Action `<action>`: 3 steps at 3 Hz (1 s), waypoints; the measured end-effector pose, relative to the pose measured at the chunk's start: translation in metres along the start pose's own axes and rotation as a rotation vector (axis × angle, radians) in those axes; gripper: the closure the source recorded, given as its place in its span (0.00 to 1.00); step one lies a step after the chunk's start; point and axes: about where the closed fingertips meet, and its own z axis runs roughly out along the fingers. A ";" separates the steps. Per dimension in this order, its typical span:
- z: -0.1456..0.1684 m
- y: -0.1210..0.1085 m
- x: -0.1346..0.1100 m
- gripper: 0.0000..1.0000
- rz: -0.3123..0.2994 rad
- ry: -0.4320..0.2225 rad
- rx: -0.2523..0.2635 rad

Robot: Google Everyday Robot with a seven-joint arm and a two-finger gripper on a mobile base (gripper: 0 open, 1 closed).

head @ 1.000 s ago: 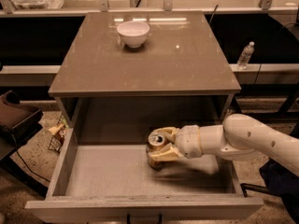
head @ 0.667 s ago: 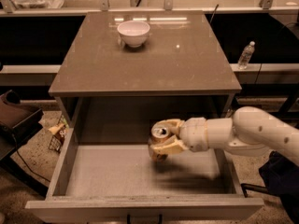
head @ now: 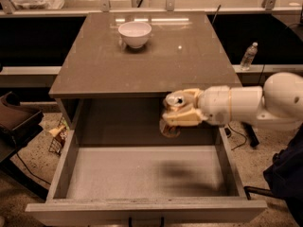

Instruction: Pick orange can from top drawer and place on counter

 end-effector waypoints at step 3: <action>-0.017 -0.150 -0.116 1.00 0.052 0.056 0.140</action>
Offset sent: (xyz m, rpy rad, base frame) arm 0.1771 -0.0270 0.1537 -0.0490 0.0309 -0.1788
